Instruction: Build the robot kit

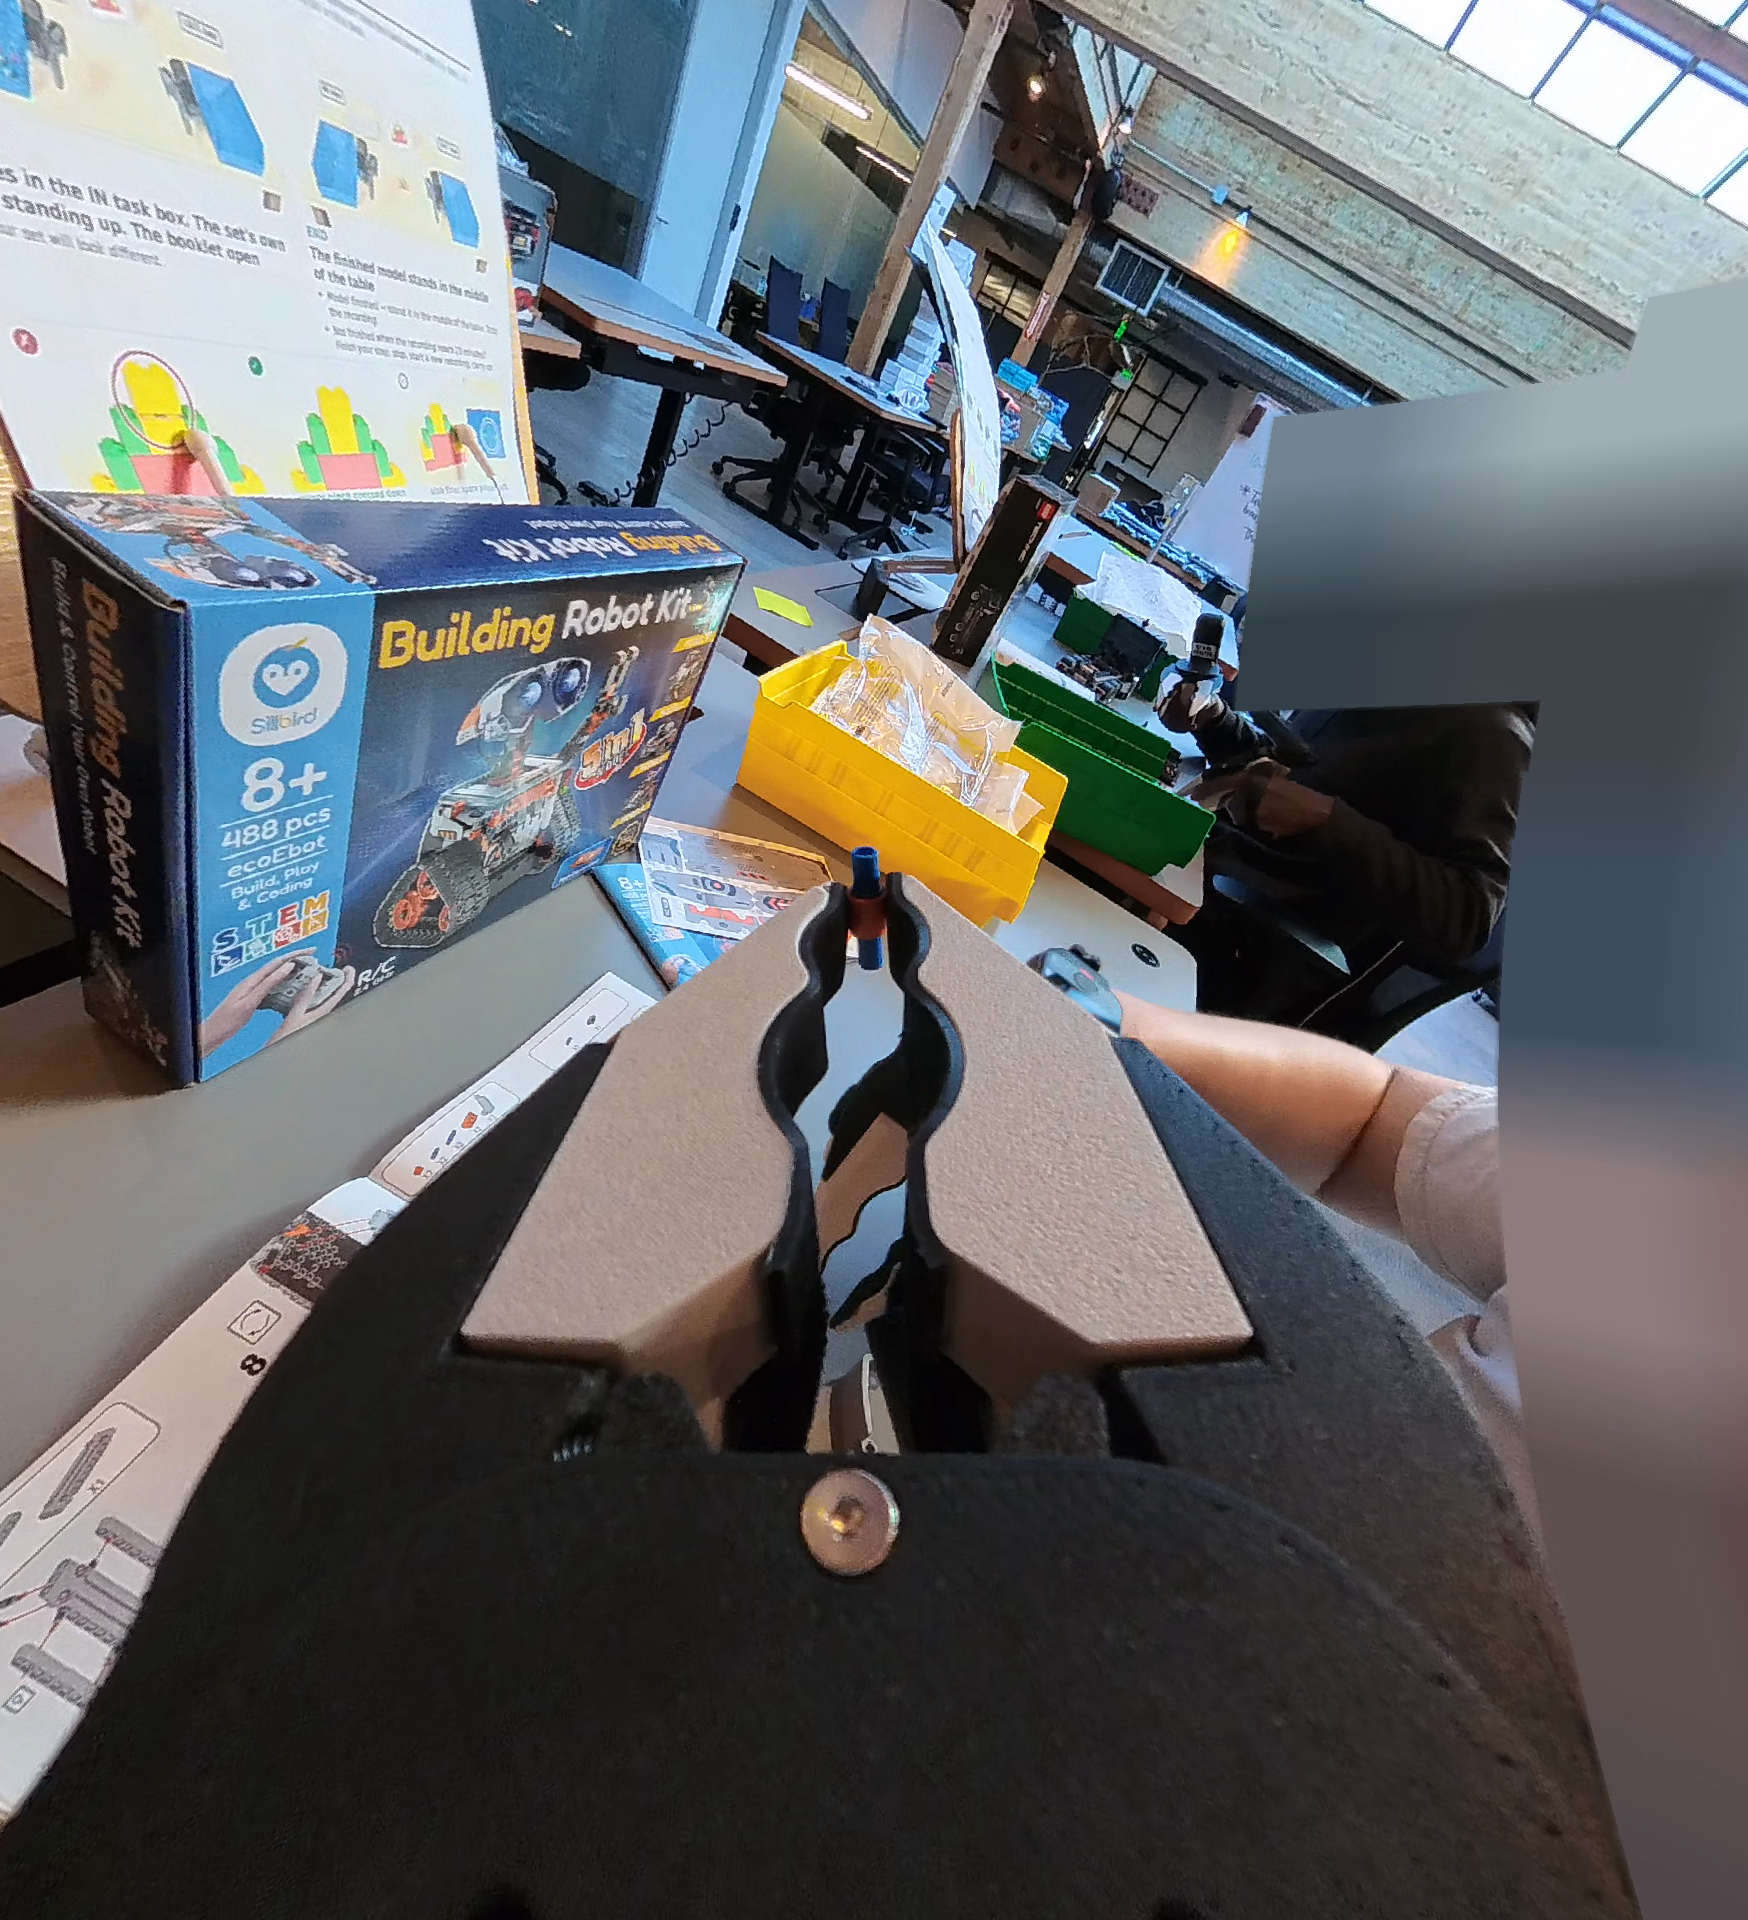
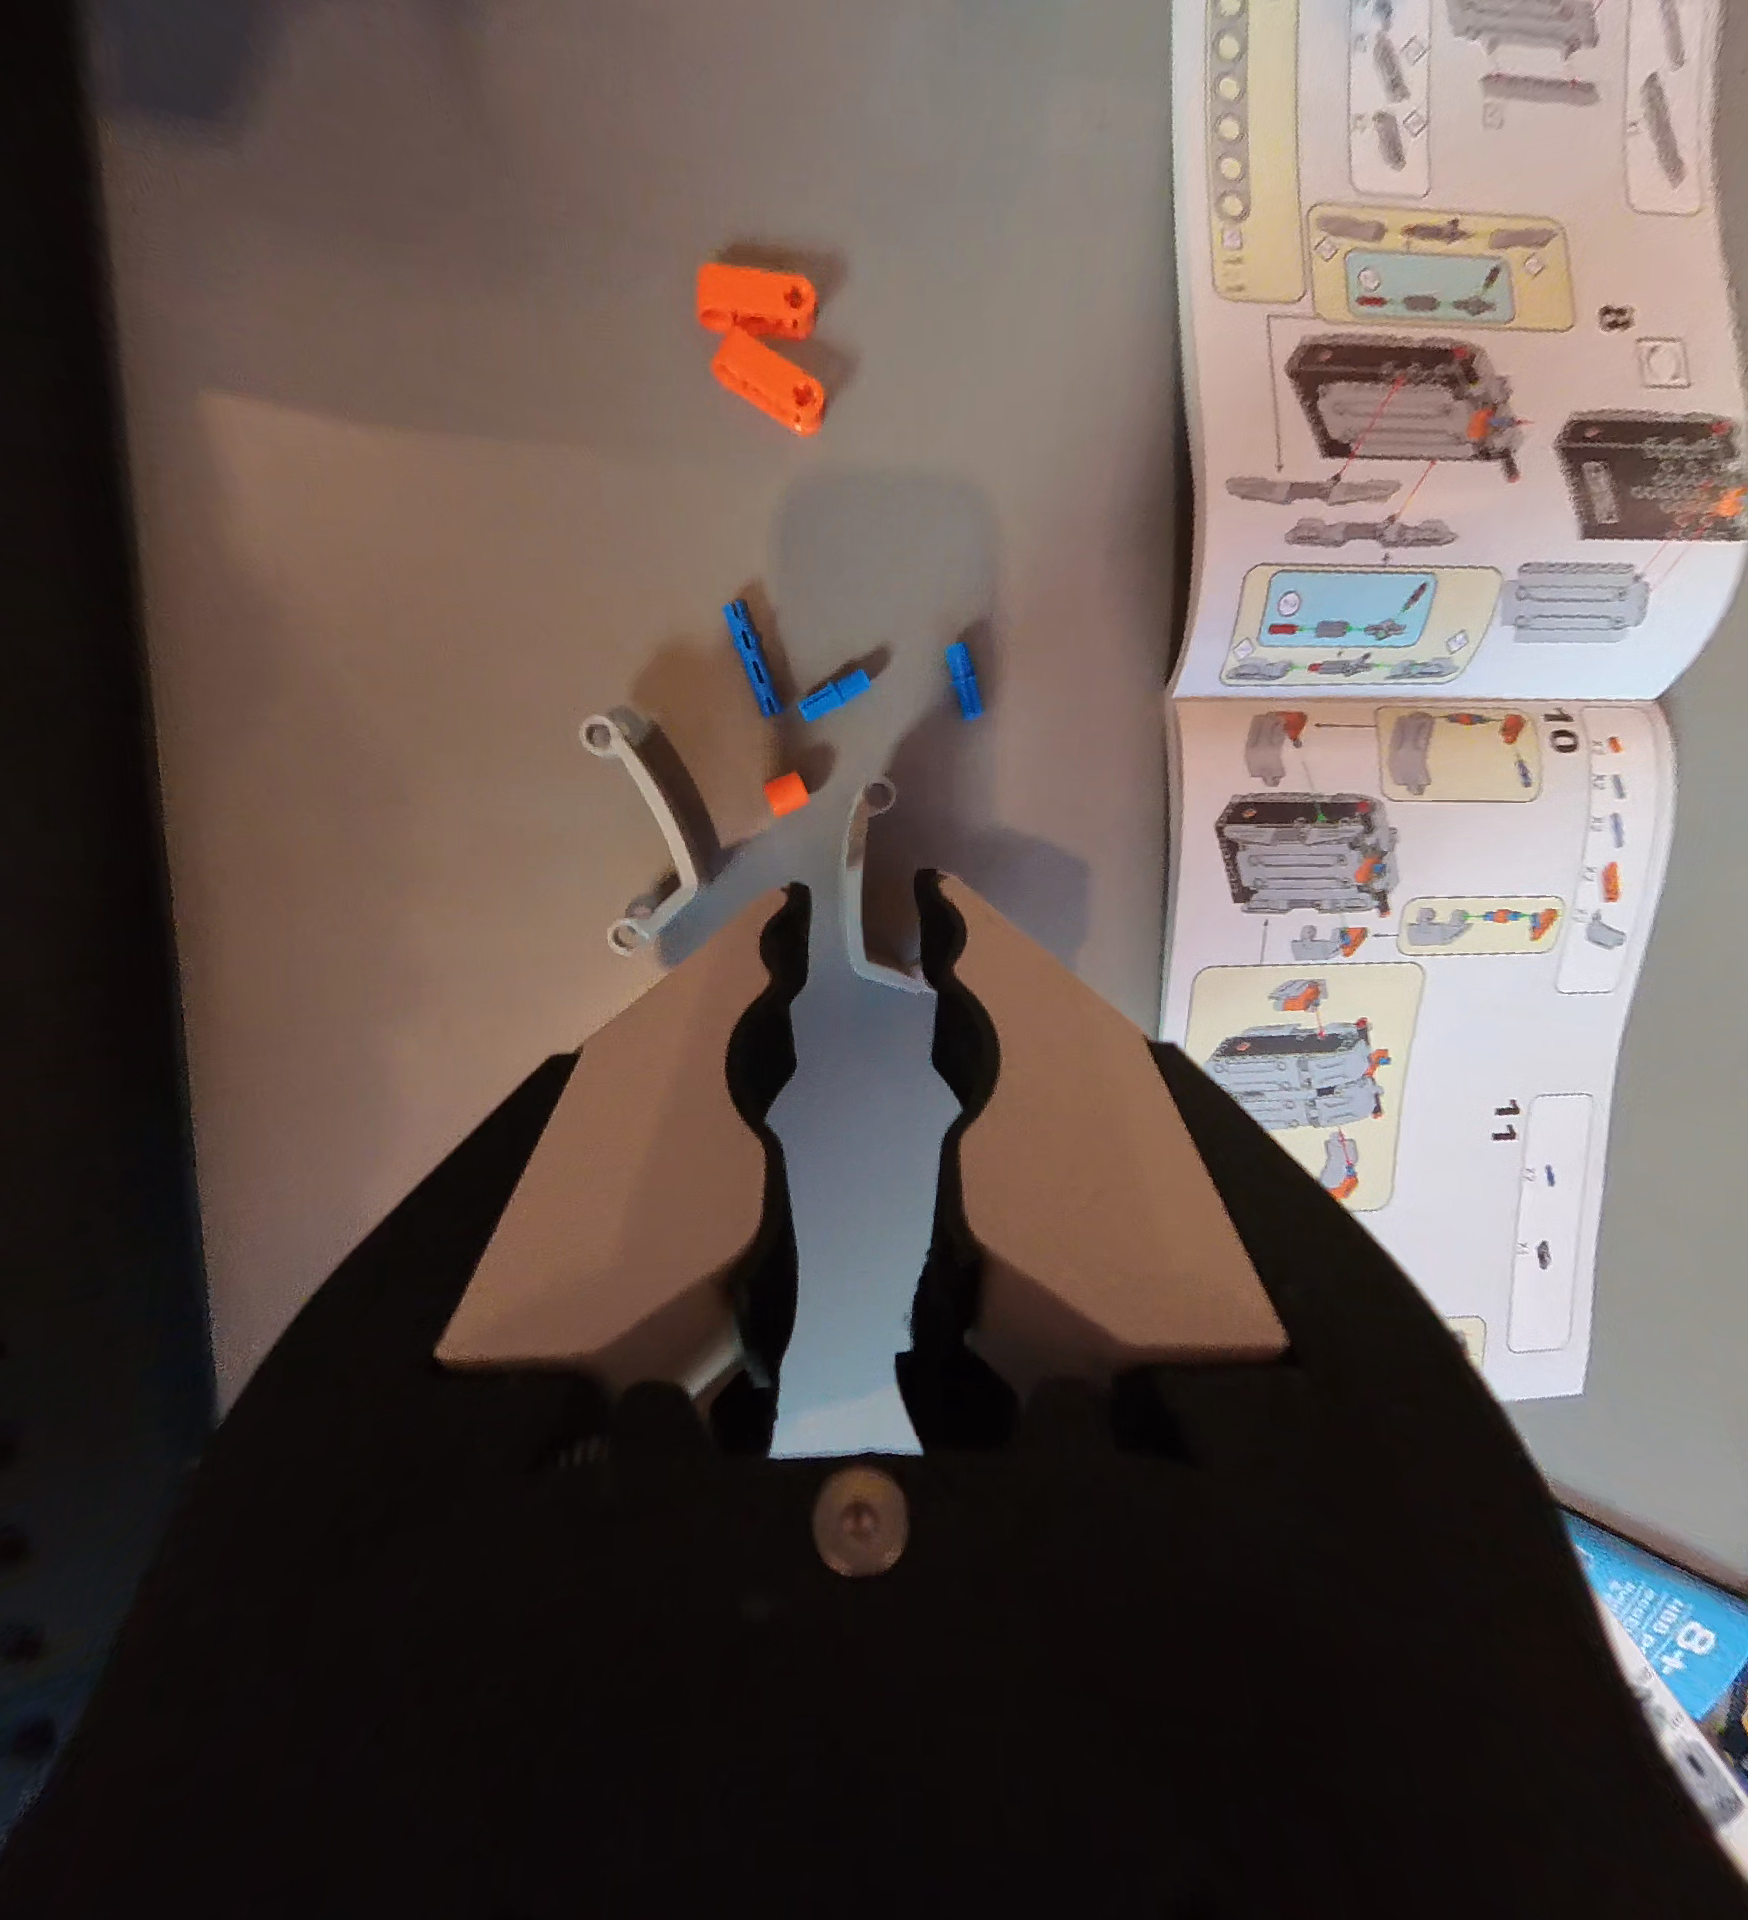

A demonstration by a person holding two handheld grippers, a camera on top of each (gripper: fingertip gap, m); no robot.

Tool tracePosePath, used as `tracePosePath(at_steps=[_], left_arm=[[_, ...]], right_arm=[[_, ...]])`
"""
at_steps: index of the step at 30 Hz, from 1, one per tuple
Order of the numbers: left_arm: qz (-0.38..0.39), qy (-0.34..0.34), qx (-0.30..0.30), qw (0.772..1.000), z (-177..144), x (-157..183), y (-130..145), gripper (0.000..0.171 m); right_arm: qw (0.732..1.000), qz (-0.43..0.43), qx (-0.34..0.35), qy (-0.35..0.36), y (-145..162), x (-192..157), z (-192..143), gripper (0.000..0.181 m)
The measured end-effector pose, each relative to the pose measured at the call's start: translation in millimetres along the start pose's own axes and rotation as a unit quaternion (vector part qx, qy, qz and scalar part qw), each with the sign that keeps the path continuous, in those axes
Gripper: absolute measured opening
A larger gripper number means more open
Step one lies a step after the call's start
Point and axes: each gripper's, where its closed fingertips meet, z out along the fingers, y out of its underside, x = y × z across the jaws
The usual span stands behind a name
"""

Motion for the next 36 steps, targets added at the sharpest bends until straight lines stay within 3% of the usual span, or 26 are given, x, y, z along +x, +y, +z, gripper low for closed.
tracePosePath(at_steps=[5, 13, 20, 25, 32, 36], left_arm=[[-0.002, -0.001, -0.001, 1.0, 0, -2, 1, 0.005], [-0.002, -0.001, -0.006, 1.0, 2, -2, 2, 0.005], [-0.002, 0.0, -0.007, 1.0, 2, -2, 2, 0.005], [-0.003, 0.003, -0.008, 1.0, 3, -1, 3, 0.005], [-0.002, 0.005, -0.007, 1.0, 0, 0, 2, 0.005], [-0.004, 0.005, 0.002, 1.0, -5, 0, 0, 0.004]], right_arm=[[0.999, 0.004, -0.013, -0.035, 5, -6, 7, 0.019], [0.999, -0.008, -0.026, -0.025, 13, -3, 9, 0.018], [0.999, -0.026, -0.014, -0.016, 19, 1, 9, 0.004], [0.999, 0.0, 0.005, -0.034, 18, 14, -8, 0.003], [0.977, 0.077, 0.035, -0.197, 6, 39, -53, 0.003], [0.977, 0.065, 0.005, -0.203, 18, 41, -37, 0.003]])
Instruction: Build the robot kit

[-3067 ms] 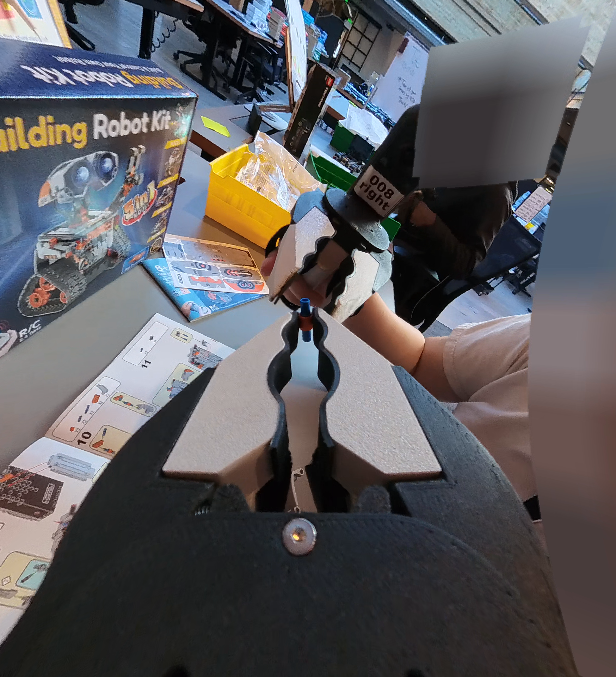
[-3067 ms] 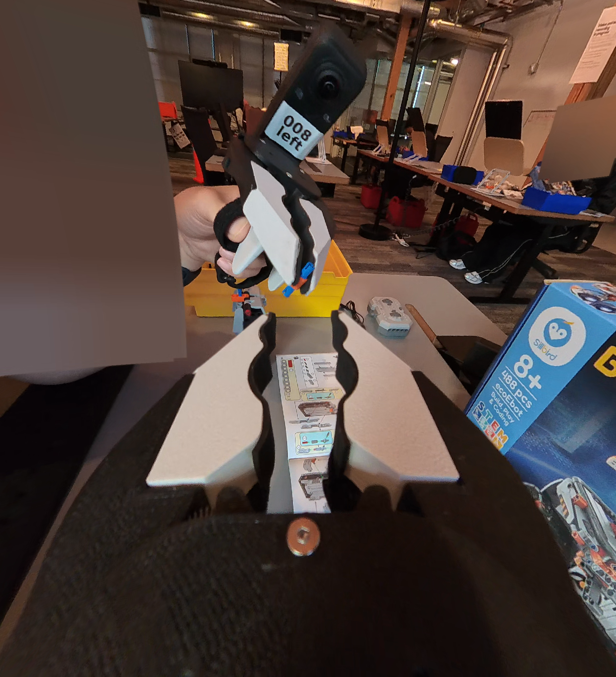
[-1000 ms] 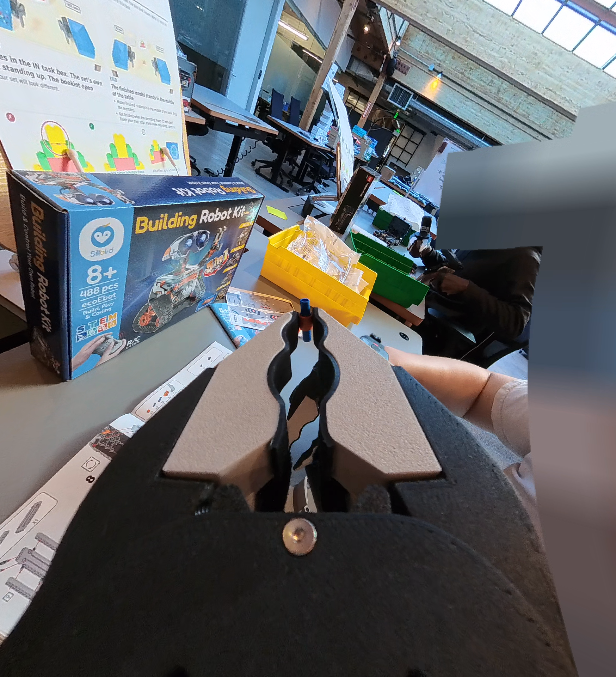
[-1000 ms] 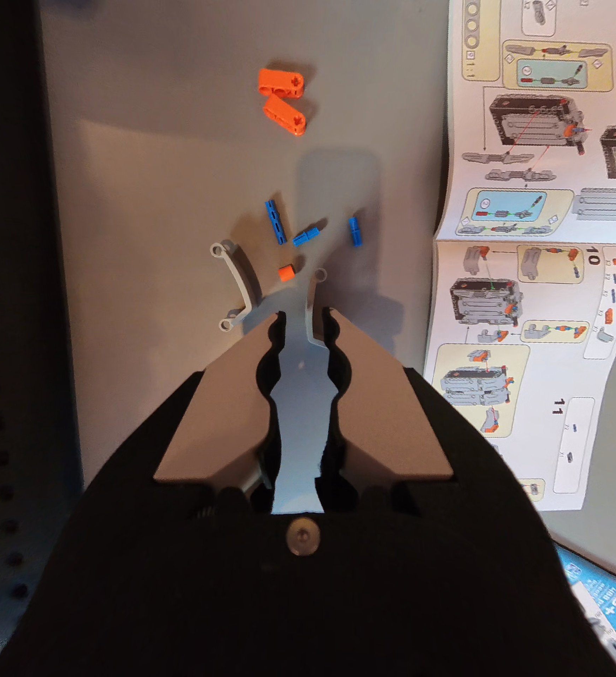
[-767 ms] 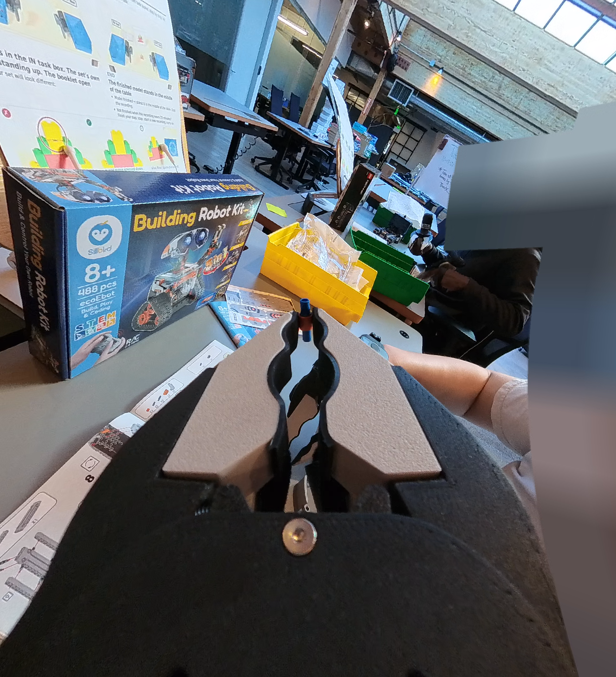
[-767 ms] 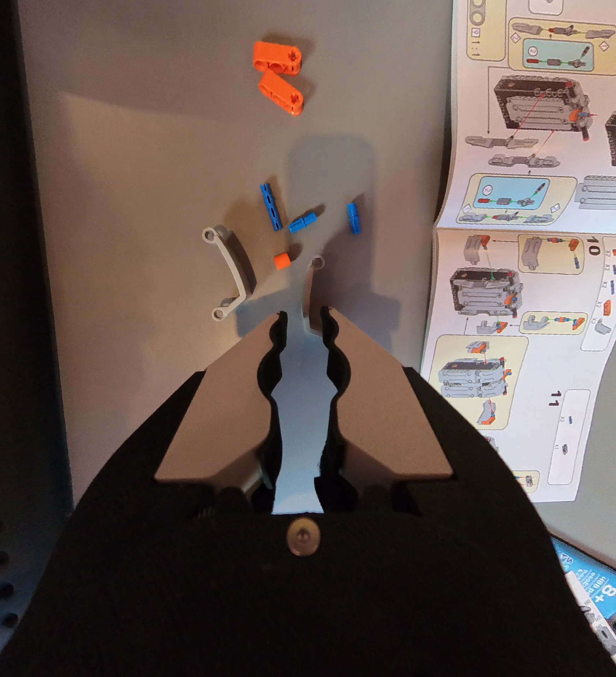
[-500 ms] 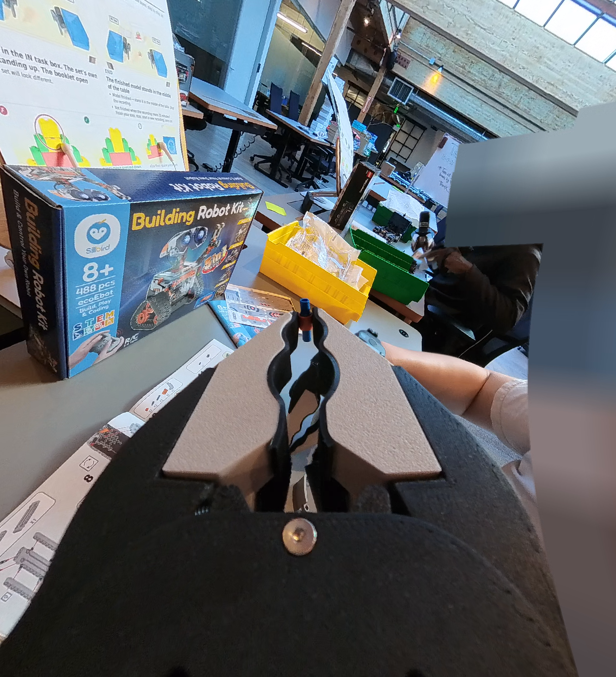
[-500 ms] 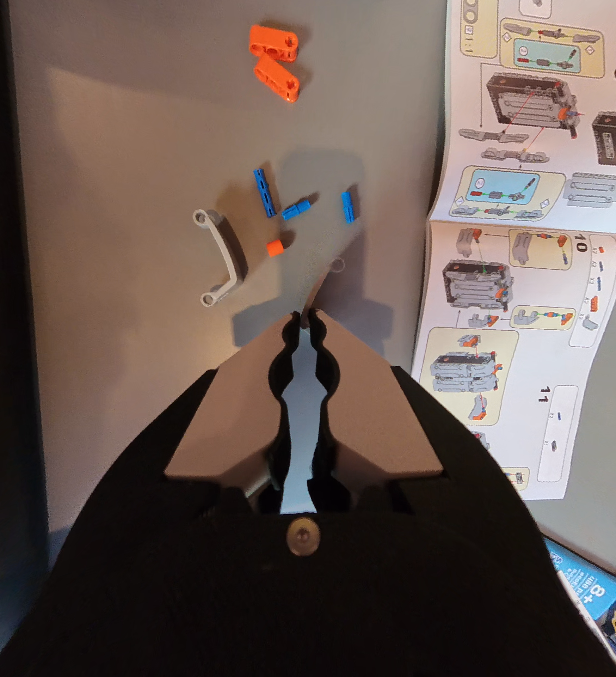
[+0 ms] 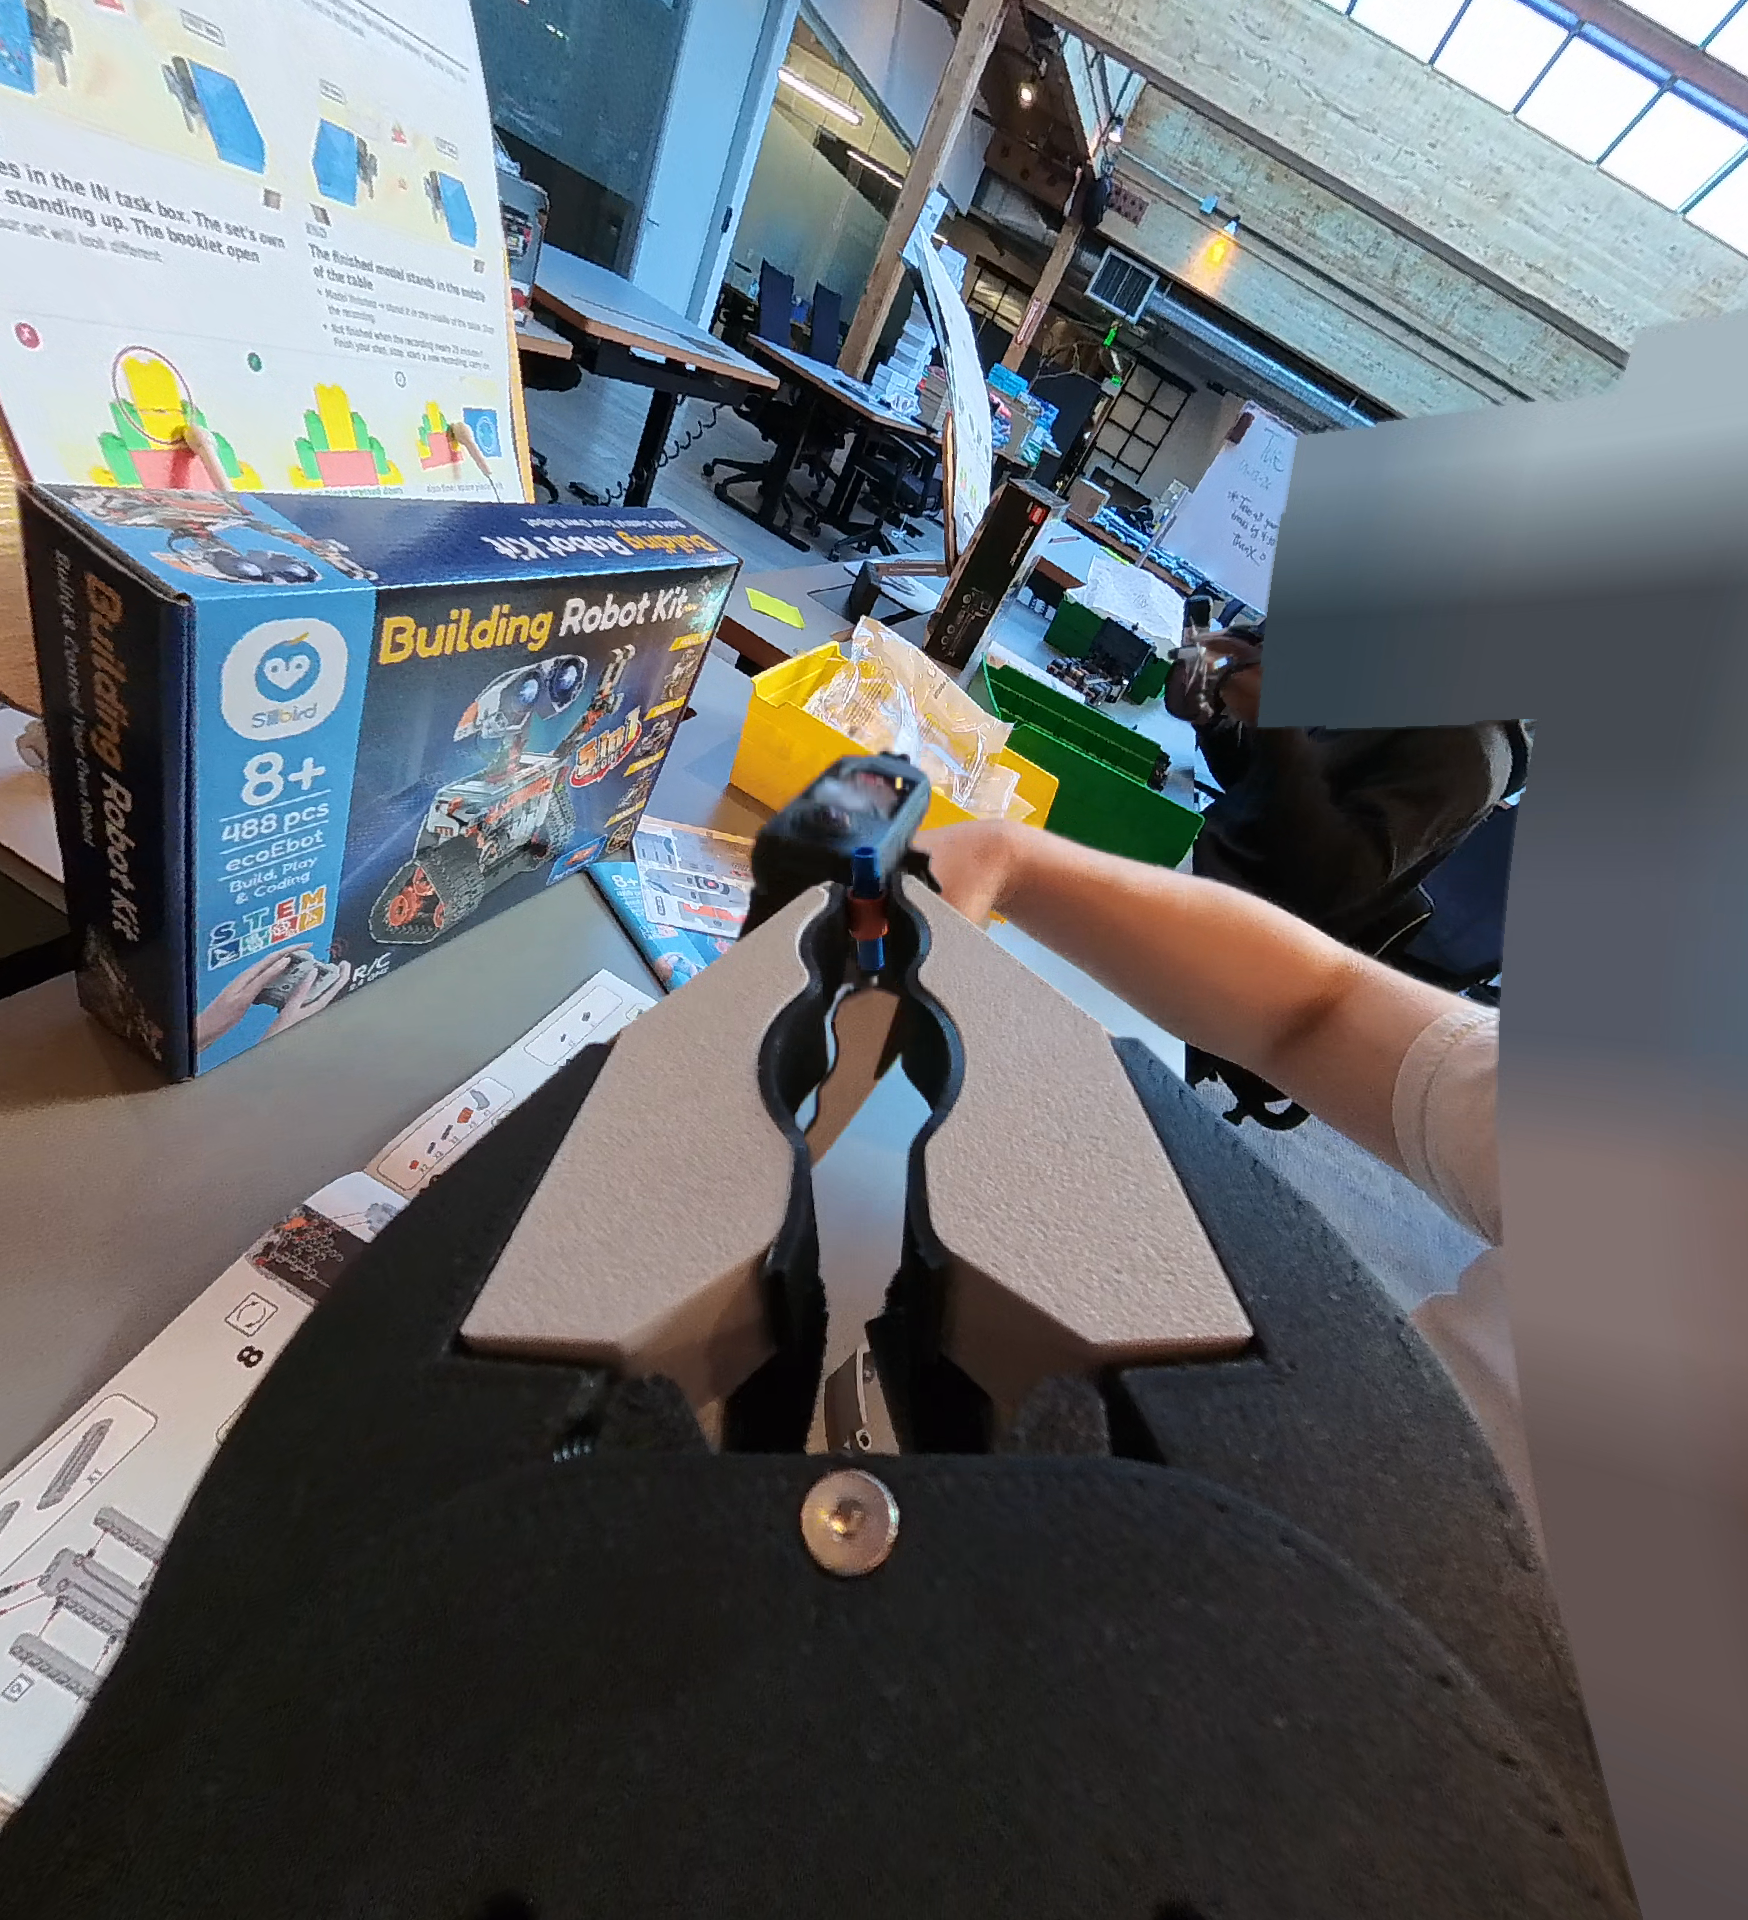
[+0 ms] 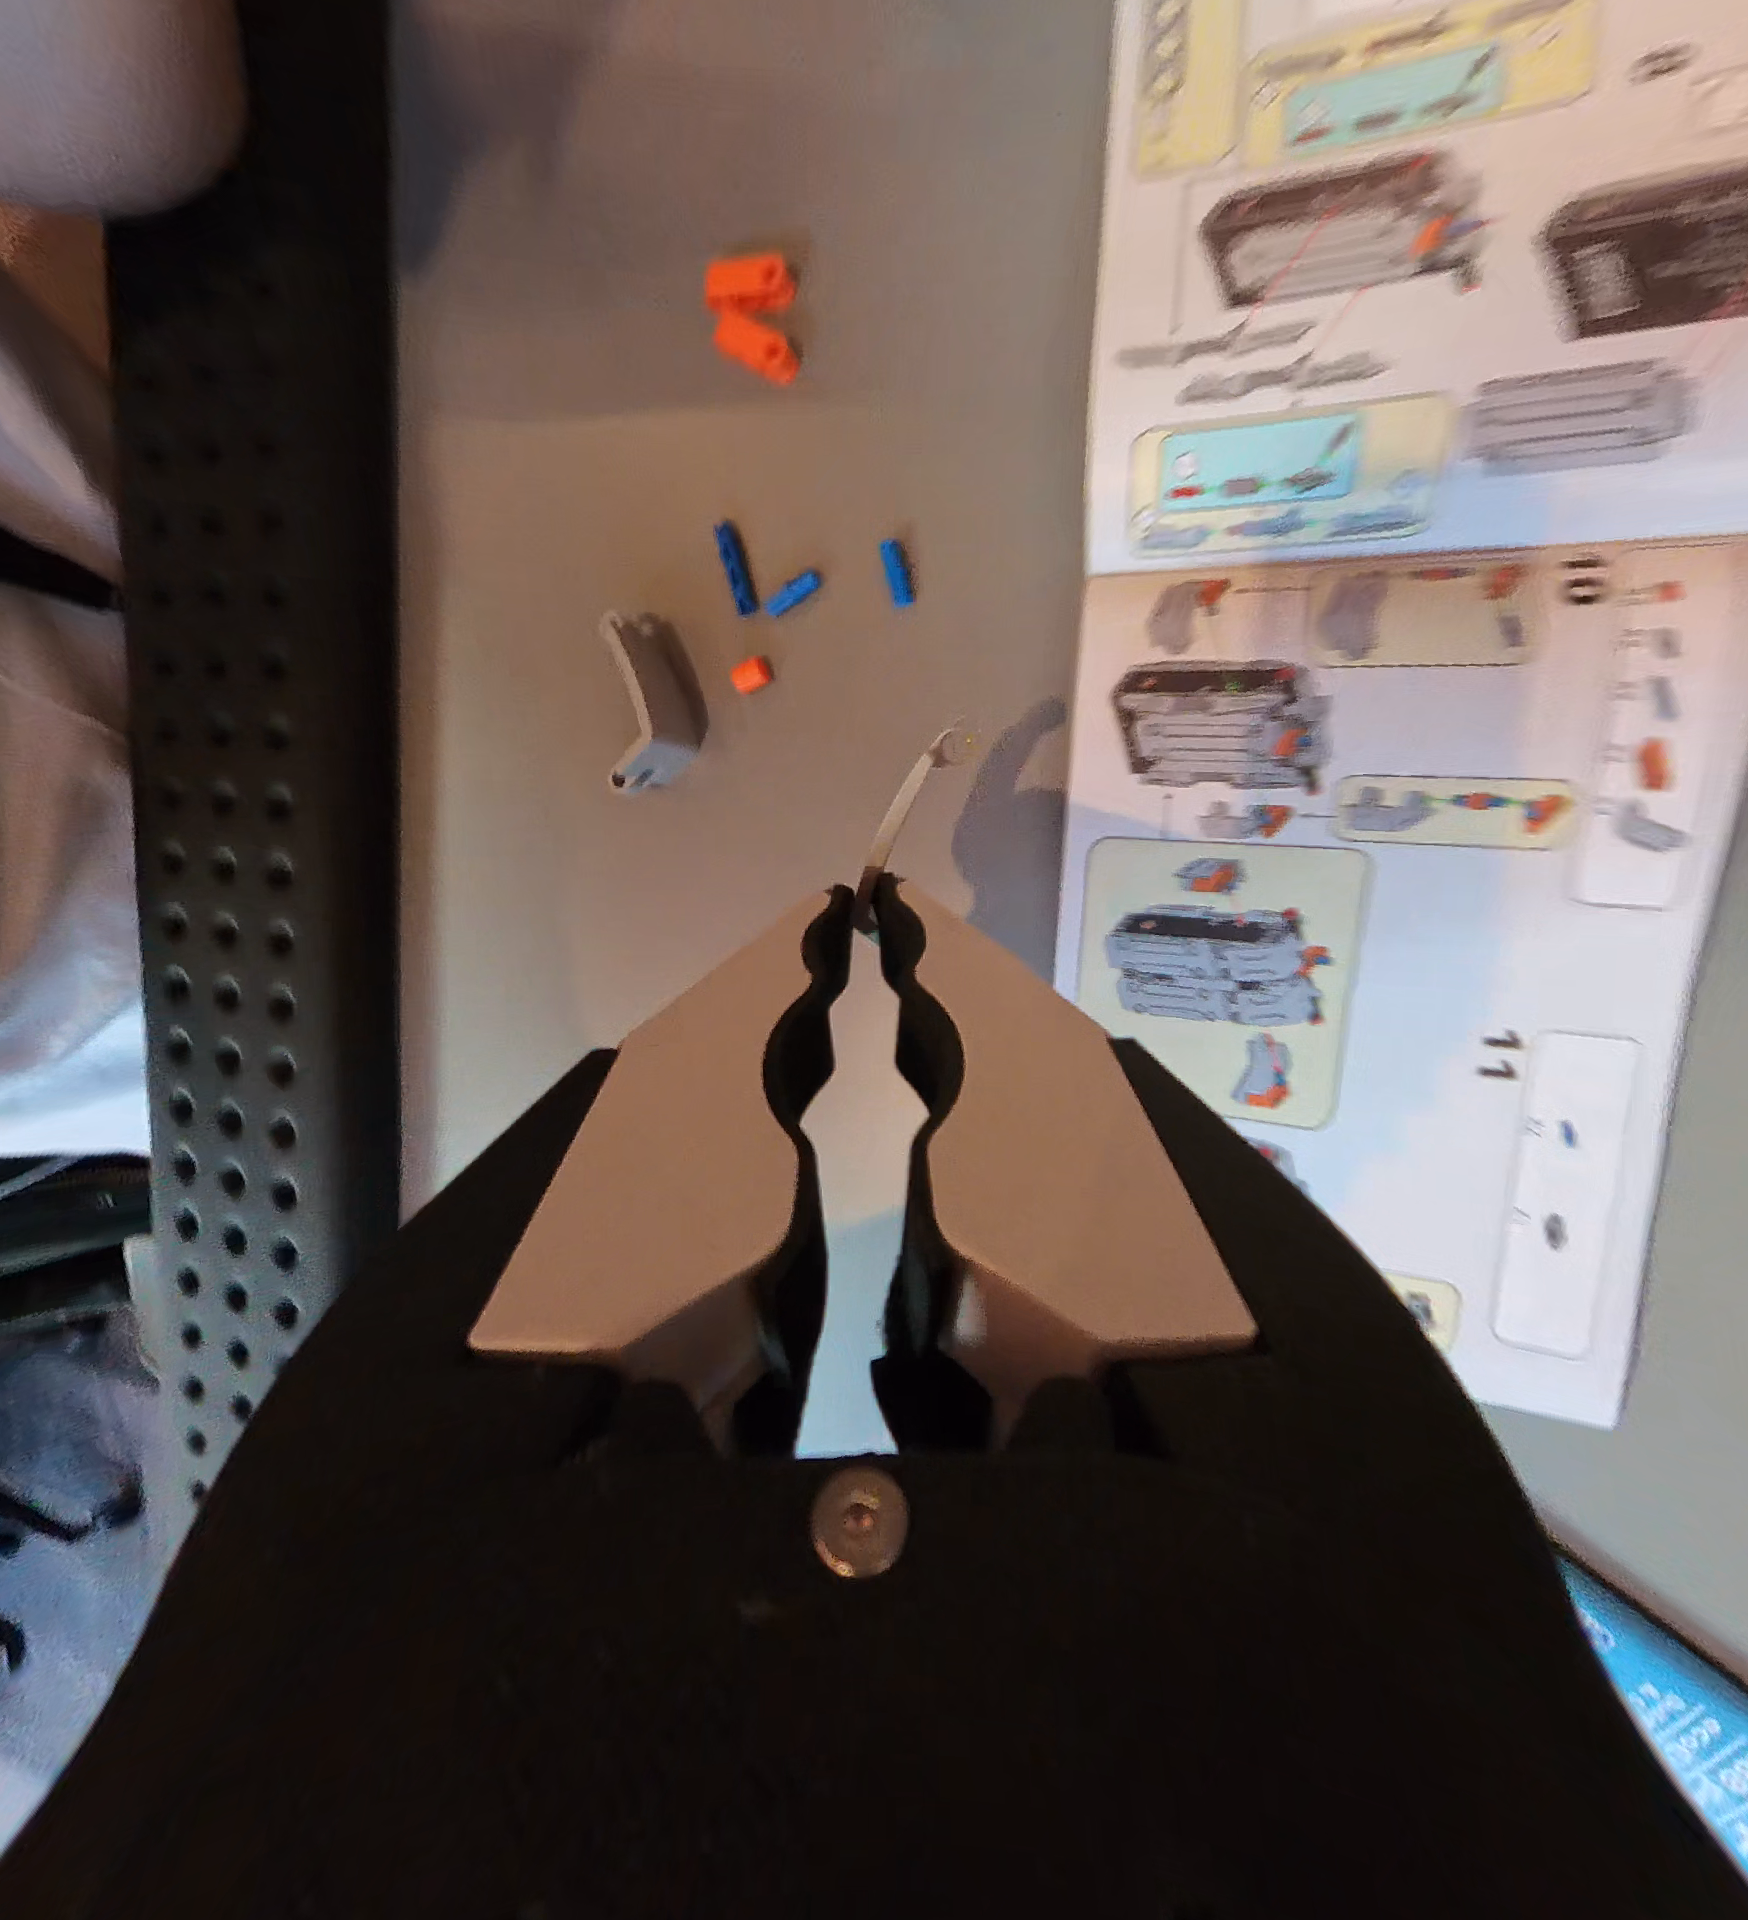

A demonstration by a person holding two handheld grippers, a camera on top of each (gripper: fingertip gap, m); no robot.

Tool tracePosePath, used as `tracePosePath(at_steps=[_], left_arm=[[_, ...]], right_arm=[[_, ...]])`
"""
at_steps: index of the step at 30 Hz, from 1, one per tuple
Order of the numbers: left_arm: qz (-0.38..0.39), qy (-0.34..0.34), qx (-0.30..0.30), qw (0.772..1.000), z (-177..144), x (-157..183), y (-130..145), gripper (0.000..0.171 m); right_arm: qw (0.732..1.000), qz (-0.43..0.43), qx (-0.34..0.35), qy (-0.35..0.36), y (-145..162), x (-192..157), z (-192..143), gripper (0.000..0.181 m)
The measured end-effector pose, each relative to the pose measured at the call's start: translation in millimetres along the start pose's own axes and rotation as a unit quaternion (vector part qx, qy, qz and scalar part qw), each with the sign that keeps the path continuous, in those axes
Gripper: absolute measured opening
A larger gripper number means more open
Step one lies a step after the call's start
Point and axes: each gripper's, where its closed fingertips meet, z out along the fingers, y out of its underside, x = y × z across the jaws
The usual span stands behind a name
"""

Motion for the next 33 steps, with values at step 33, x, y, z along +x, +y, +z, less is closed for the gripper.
tracePosePath(at_steps=[33], left_arm=[[-0.004, 0.004, -0.007, 1.0, 2, 1, 3, 0.005]], right_arm=[[0.987, -0.046, 0.056, 0.146, 35, -2, -11, 0.023]])
